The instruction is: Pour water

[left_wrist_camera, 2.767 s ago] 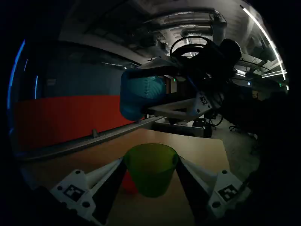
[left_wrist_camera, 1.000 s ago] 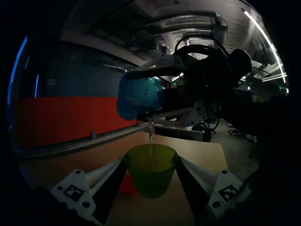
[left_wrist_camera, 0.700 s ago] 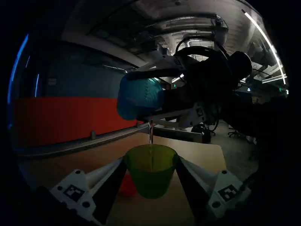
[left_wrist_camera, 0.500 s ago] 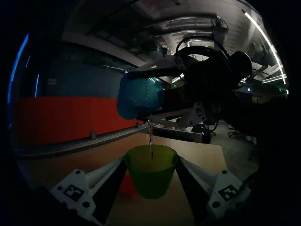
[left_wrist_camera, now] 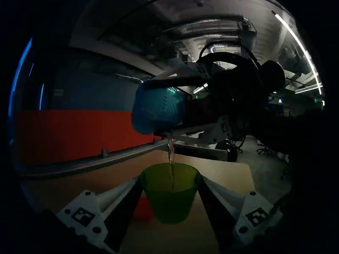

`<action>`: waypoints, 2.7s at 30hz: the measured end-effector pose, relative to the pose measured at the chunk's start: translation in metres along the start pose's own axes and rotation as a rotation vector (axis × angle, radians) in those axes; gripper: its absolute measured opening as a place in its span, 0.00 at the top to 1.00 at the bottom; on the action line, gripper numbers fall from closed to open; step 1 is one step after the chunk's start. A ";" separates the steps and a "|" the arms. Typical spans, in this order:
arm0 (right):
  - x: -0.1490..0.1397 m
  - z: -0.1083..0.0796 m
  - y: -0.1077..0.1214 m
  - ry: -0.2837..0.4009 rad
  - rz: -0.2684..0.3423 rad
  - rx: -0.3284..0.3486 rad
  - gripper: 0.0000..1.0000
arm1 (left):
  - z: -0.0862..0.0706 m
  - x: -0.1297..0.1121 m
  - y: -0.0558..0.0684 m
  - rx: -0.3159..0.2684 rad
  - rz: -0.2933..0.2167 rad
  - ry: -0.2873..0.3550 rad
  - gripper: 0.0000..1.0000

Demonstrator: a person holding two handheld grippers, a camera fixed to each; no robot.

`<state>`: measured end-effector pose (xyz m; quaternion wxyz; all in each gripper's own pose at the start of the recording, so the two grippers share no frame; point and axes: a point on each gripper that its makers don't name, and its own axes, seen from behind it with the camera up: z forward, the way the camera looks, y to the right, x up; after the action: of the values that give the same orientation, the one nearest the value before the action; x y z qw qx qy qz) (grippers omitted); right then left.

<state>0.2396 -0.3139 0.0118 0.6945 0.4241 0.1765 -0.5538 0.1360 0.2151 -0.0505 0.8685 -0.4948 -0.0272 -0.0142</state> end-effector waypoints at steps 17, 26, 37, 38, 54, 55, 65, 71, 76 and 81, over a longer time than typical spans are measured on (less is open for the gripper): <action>0.003 -0.001 0.003 0.001 -0.032 -0.013 0.08 | 0.001 0.001 -0.001 0.003 0.003 -0.001 0.13; 0.003 -0.002 0.003 0.001 -0.049 -0.015 0.08 | 0.002 0.001 -0.001 0.005 0.007 -0.001 0.13; 0.001 -0.004 0.005 -0.008 -0.075 -0.022 0.08 | 0.002 0.000 -0.002 0.008 0.008 -0.002 0.13; 0.000 -0.004 0.005 -0.009 -0.077 -0.023 0.08 | 0.002 0.000 -0.002 0.009 0.009 -0.002 0.13; 0.001 -0.004 0.009 -0.003 -0.103 -0.036 0.08 | 0.003 0.001 0.001 0.009 0.016 -0.002 0.13; 0.001 -0.004 0.009 -0.003 -0.105 -0.037 0.08 | 0.003 0.001 0.000 0.009 0.015 -0.002 0.13; 0.002 -0.003 0.010 -0.006 -0.126 -0.042 0.08 | 0.002 0.001 -0.001 0.010 0.005 0.005 0.13; 0.003 -0.004 0.013 -0.006 -0.135 -0.047 0.08 | 0.002 0.002 -0.001 0.010 0.007 0.006 0.13; 0.004 -0.003 0.014 -0.004 -0.143 -0.049 0.08 | 0.002 0.003 -0.001 0.011 0.004 0.010 0.13; 0.003 -0.002 0.014 -0.006 -0.151 -0.049 0.08 | 0.001 0.002 -0.001 0.012 0.003 0.011 0.13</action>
<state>0.2544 -0.3138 0.0140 0.6613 0.3910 0.2194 -0.6014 0.1383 0.2157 -0.0486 0.8715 -0.4896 -0.0217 -0.0153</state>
